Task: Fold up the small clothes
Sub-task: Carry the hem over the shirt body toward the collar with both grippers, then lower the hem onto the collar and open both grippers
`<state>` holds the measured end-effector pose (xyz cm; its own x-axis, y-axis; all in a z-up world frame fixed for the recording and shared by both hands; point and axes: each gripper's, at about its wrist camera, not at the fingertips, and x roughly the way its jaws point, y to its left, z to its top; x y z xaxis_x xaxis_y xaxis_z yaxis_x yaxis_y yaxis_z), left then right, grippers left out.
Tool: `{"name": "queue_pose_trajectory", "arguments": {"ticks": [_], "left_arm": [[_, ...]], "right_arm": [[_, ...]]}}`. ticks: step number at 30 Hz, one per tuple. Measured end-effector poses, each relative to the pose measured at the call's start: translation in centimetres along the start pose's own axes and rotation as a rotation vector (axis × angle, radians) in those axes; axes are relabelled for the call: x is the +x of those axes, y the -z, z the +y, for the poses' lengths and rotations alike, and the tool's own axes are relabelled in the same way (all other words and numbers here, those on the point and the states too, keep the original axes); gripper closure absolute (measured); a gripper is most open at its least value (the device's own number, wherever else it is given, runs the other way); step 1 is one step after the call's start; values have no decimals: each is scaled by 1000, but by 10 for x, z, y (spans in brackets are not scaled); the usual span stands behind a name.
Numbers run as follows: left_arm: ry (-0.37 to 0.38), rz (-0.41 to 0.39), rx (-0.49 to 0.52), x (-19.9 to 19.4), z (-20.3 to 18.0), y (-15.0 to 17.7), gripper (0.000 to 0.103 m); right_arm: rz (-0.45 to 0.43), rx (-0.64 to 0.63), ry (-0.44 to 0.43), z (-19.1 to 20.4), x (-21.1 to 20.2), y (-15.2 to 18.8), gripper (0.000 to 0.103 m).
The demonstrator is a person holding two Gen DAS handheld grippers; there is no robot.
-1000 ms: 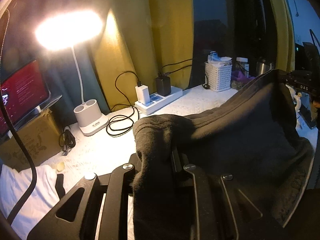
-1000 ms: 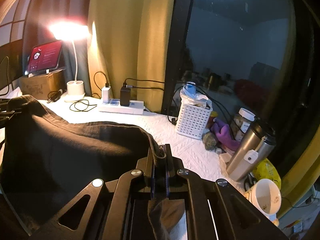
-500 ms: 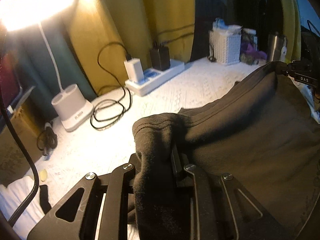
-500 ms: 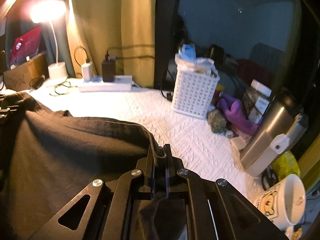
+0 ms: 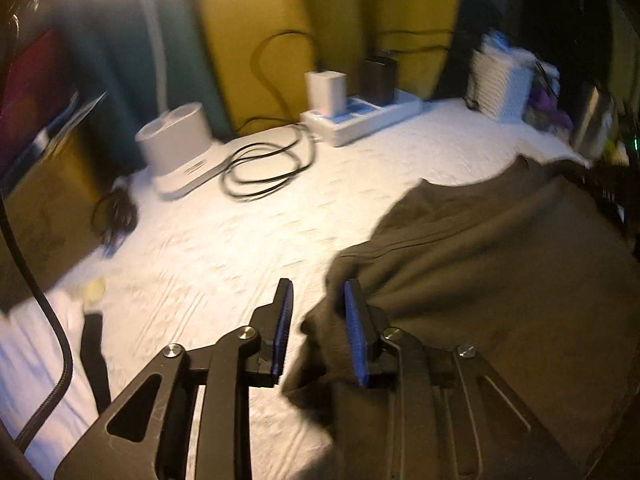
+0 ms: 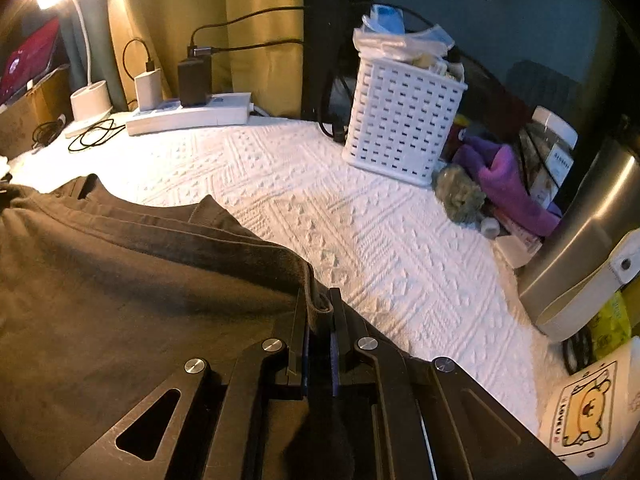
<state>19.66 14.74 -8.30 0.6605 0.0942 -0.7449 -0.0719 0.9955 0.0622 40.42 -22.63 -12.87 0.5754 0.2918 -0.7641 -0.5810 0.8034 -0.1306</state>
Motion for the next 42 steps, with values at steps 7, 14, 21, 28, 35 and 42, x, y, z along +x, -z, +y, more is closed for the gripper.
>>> {"name": "queue_pose_trajectory", "arguments": {"ticks": [7, 14, 21, 28, 35, 42], "left_arm": [[-55, 3, -108, -8, 26, 9, 75], [-16, 3, -125, -5, 14, 11, 75], [82, -12, -37, -2, -32, 7, 56], [103, -3, 6, 4, -43, 1, 56], [230, 9, -21, 17, -34, -6, 91], [106, -32, -13, 2, -13, -9, 99]], "right_arm": [[-5, 9, 10, -2, -1, 1, 96], [-6, 1, 22, 1, 0, 1, 96], [-9, 1, 23, 1, 0, 1, 96], [-8, 6, 15, 0, 1, 2, 96], [-6, 10, 10, -1, 2, 1, 96], [-9, 13, 9, -1, 0, 1, 96]]}}
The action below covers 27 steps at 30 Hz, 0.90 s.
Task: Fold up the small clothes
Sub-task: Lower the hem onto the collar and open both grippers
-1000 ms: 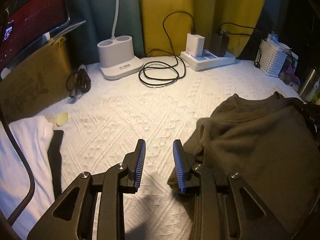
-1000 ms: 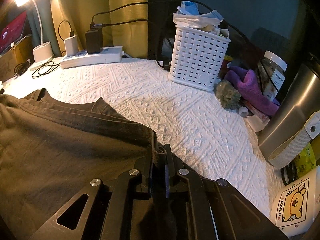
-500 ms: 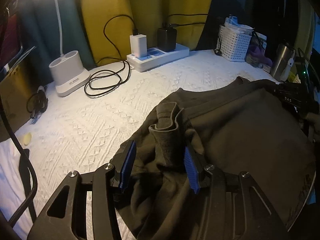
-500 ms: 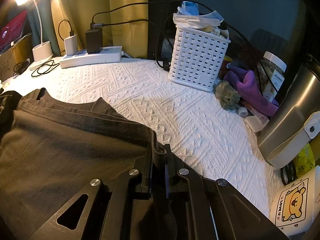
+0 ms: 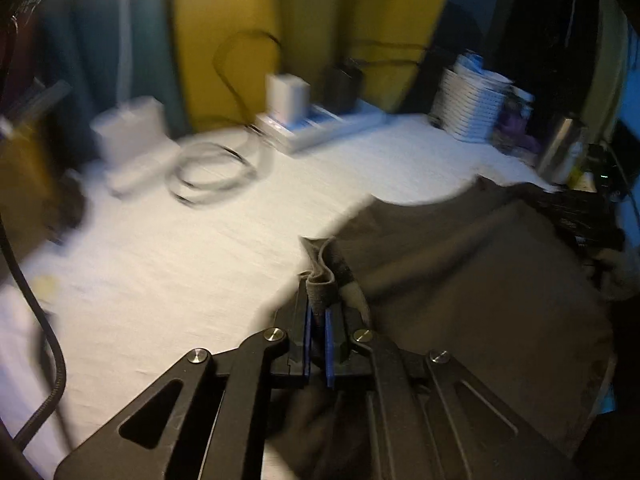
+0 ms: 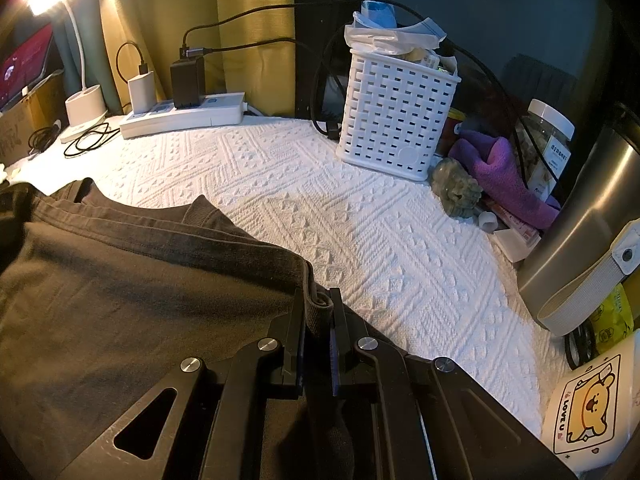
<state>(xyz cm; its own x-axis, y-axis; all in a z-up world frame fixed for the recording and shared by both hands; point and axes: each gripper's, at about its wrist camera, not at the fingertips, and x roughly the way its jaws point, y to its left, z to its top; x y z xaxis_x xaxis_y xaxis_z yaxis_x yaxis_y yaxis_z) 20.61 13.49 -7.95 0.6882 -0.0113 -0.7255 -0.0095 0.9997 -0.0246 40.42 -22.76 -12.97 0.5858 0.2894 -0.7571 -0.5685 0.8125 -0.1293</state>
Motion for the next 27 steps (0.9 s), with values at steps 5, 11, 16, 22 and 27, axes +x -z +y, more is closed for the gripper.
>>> {"name": "queue_pose_trajectory", "arguments": {"ticks": [5, 11, 16, 22, 27], "left_arm": [[-237, -61, 159, -22, 5, -11, 99], [-316, 37, 265, 12, 6, -3, 91], [-273, 64, 34, -1, 52, 15, 77], [-145, 128, -131, -9, 63, 61, 70], [-70, 118, -198, -10, 51, 69, 47]], "right_arm": [[0, -13, -4, 3, 1, -1, 96], [12, -7, -3, 1, 3, -1, 96], [15, -9, 10, 2, 4, -1, 96], [16, -15, 18, 3, 4, -1, 96], [21, -18, 27, 5, 3, -3, 96]]}}
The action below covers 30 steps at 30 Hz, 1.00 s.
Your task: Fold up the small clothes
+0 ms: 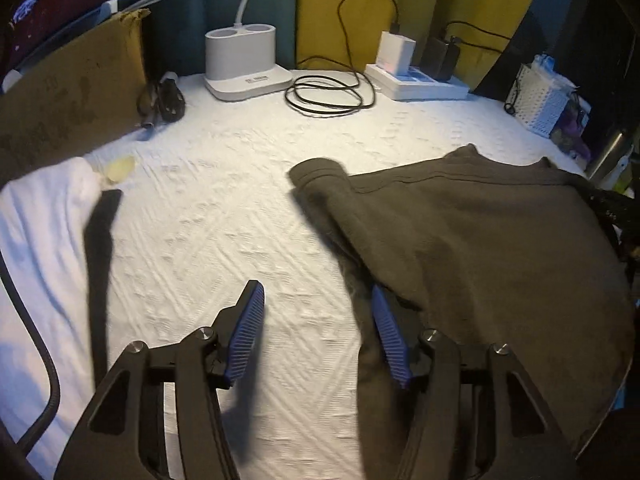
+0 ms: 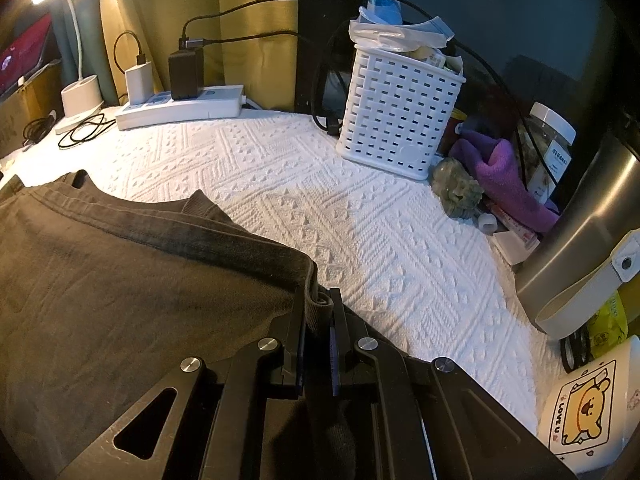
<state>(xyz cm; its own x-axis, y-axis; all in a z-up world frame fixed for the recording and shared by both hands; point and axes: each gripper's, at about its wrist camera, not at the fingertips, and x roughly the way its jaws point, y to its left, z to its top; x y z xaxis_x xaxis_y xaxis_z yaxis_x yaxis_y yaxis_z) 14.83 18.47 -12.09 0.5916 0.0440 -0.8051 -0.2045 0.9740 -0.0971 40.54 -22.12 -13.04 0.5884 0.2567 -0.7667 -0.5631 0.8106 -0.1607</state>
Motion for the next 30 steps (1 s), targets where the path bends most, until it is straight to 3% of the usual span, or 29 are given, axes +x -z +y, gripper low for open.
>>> {"name": "queue_pose_trajectory", "arguments": {"ticks": [3, 4, 5, 6, 7, 9, 13, 18, 22, 26, 30], "left_arm": [[21, 4, -7, 0, -6, 1, 48], [22, -9, 14, -1, -8, 3, 56], [11, -20, 48, -1, -13, 5, 89], [-14, -6, 72, 2, -15, 6, 103], [-35, -2, 75, 6, -13, 6, 103], [-55, -19, 89, 5, -11, 9, 103], [-171, -23, 100, 0, 0, 12, 103], [-99, -87, 37, -30, 10, 13, 103], [-42, -145, 55, -45, -10, 6, 103], [18, -146, 109, -44, -42, 1, 103], [70, -104, 159, -31, -72, -2, 103]], "right_arm": [[-16, 6, 6, -1, -7, -2, 96], [-27, 10, 7, -2, -10, -2, 96], [-39, 16, 3, -4, -14, -3, 94], [-45, 20, 8, -5, -17, -4, 83], [-54, 24, 28, -8, -20, -5, 74], [-71, 40, 62, -16, -26, -5, 27], [-82, 64, 71, -30, -43, 1, 26], [-127, 101, 38, -50, -79, 13, 26], [-114, 90, 30, -55, -83, 25, 27], [-53, 94, 7, -59, -61, 39, 55], [-27, 94, -15, -52, -47, 48, 62]]}}
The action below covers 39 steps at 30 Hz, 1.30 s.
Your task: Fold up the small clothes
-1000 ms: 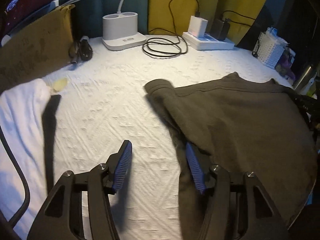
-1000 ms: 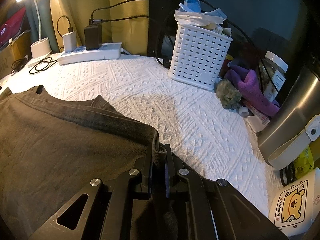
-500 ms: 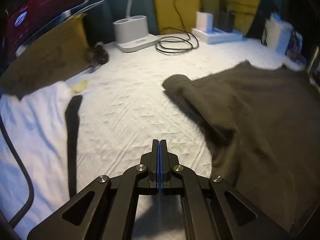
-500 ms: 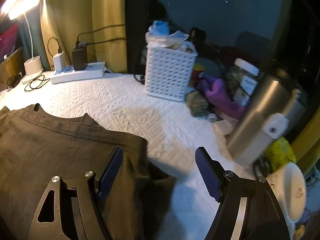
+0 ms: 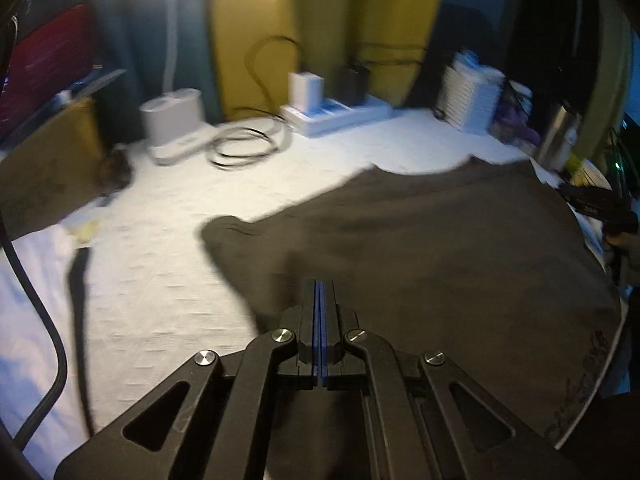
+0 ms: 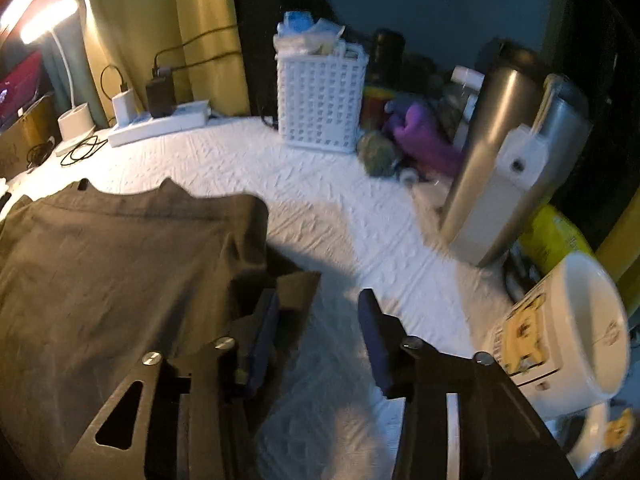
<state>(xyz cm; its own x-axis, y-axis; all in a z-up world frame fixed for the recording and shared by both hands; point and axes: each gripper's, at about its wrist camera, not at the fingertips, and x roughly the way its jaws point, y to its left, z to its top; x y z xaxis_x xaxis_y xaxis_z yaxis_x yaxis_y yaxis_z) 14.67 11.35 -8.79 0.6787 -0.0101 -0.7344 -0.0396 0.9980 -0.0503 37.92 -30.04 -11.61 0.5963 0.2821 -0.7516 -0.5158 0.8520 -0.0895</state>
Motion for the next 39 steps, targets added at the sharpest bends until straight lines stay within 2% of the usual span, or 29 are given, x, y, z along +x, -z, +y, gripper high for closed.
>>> {"name": "queue_pose_trajectory", "arguments": {"ticks": [6, 10, 18, 24, 29, 32, 34, 36, 37, 39], "left_arm": [[36, 51, 42, 19, -28, 0, 103], [49, 79, 44, 27, -35, 1, 103], [59, 115, 56, 38, -41, 3, 103], [63, 125, 52, 42, -42, 5, 103], [70, 123, 44, 43, -40, 6, 103], [68, 125, 49, 43, -42, 5, 103], [69, 126, 50, 43, -42, 5, 103], [73, 125, 46, 43, -41, 5, 103], [75, 123, 45, 43, -41, 5, 103], [79, 120, 39, 43, -40, 6, 103]], "right_arm": [[4, -112, 1, 37, -1, 1, 62], [3, -205, 54, 62, -3, 6, 62], [-49, -435, 227, 113, -7, 24, 62], [-56, -524, 304, 127, -6, 29, 62], [-63, -540, 295, 131, -5, 30, 62], [-60, -523, 252, 132, -1, 23, 62], [-60, -517, 191, 134, 0, 17, 62], [-38, -502, 82, 138, 2, 12, 62], [-34, -499, 63, 138, 3, 10, 62], [-19, -442, -12, 127, 2, 4, 62]]}}
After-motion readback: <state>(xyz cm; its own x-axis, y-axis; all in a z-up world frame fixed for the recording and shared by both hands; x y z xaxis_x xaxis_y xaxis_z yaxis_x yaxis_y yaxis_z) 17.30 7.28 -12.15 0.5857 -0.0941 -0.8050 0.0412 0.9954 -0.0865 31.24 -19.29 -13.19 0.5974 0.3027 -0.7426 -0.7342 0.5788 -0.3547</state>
